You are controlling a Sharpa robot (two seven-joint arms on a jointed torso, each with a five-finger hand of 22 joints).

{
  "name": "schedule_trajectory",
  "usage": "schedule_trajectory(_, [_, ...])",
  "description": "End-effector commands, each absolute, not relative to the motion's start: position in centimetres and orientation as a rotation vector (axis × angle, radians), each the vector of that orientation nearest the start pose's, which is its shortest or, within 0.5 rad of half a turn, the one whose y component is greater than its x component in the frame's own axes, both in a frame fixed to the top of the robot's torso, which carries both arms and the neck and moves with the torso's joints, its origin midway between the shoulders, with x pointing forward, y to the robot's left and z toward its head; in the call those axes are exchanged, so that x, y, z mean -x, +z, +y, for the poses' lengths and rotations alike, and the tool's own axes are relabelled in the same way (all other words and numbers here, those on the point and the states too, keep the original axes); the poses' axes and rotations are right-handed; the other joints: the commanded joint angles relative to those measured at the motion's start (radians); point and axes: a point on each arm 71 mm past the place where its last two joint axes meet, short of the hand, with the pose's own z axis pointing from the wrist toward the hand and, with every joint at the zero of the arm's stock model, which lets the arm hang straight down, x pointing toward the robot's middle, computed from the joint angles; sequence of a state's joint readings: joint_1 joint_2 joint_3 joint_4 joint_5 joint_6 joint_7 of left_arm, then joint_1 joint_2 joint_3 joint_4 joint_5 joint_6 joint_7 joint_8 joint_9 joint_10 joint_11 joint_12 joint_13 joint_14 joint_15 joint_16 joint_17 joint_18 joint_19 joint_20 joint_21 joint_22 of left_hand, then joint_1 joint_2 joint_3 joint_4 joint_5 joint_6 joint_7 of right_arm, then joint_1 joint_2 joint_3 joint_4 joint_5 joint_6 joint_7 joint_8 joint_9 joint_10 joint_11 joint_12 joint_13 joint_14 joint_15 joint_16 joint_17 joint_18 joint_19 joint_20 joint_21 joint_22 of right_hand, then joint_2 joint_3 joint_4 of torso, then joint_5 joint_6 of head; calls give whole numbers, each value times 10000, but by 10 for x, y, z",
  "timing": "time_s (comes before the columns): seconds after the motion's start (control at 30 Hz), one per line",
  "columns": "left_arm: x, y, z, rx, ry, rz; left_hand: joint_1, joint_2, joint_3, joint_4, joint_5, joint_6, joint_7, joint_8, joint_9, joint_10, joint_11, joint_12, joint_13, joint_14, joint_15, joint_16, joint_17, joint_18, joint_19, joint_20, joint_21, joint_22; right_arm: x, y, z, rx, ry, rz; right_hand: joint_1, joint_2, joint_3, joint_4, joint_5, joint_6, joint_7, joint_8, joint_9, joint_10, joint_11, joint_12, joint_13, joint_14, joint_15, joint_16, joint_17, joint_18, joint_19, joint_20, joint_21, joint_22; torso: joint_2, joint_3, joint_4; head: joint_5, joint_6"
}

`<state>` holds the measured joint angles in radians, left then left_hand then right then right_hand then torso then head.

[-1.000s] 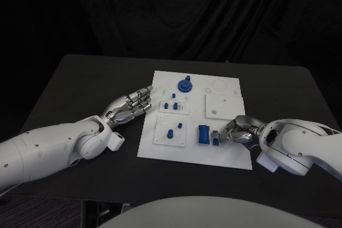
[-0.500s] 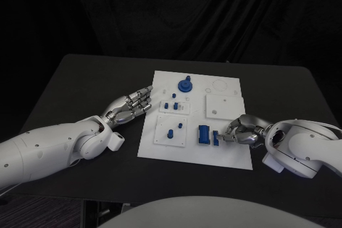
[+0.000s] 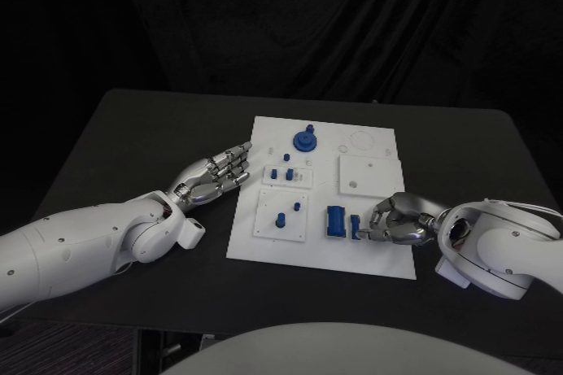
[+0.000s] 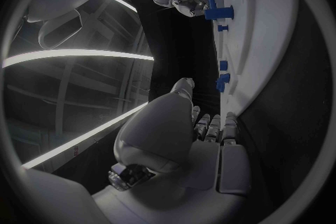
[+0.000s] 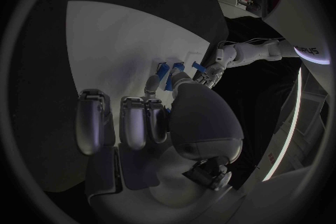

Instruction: Assemble the parts on the task board

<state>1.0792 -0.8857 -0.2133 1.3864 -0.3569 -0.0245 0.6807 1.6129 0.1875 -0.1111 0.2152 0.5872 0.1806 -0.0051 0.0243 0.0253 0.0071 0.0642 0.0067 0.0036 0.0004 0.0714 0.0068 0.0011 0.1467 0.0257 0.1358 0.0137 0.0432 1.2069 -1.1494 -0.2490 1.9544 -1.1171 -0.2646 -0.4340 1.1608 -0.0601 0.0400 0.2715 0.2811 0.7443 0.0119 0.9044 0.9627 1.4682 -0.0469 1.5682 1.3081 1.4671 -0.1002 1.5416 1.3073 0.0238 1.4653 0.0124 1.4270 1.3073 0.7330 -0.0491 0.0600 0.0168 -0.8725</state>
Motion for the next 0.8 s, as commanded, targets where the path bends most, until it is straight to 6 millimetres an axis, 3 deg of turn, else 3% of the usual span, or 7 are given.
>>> schedule_trajectory(0.03, [-439,-277,250,6580,-17013,15891,-53,73,71,-5,-13,-17,73,25,10,10,55,-44,-13,-4,75,-68,-11,-105,7,95,38,10,-359,-237,-236,-2247,5769,21583,-81,-75,-42,64,25,-85,1,51,34,1026,-72,26,2627,864,-86,10,1787,133,334,-67,26,2146,-4,0,-3,15,-1])
schedule_trajectory(0.37, [-439,-277,251,6596,-16999,15900,-53,73,71,-5,-13,-17,73,25,10,10,55,-44,-13,-4,75,-68,-11,-105,7,95,38,10,-358,-237,-234,-1911,5806,21600,-72,-104,-47,62,29,-107,-4,83,83,1026,-75,26,2627,864,-87,10,1789,132,335,-68,28,2147,3,-6,20,14,-1])
schedule_trajectory(0.8, [-438,-277,251,6605,-16995,15906,-66,71,84,-19,-25,-14,77,24,9,11,56,-43,-12,-4,80,-68,-11,-97,10,108,40,13,-358,-239,-234,-1727,5640,21722,178,-132,35,-57,40,-192,-33,297,382,1026,-97,26,2627,863,-103,10,1791,132,333,-81,29,2148,6,-9,4,42,-1])
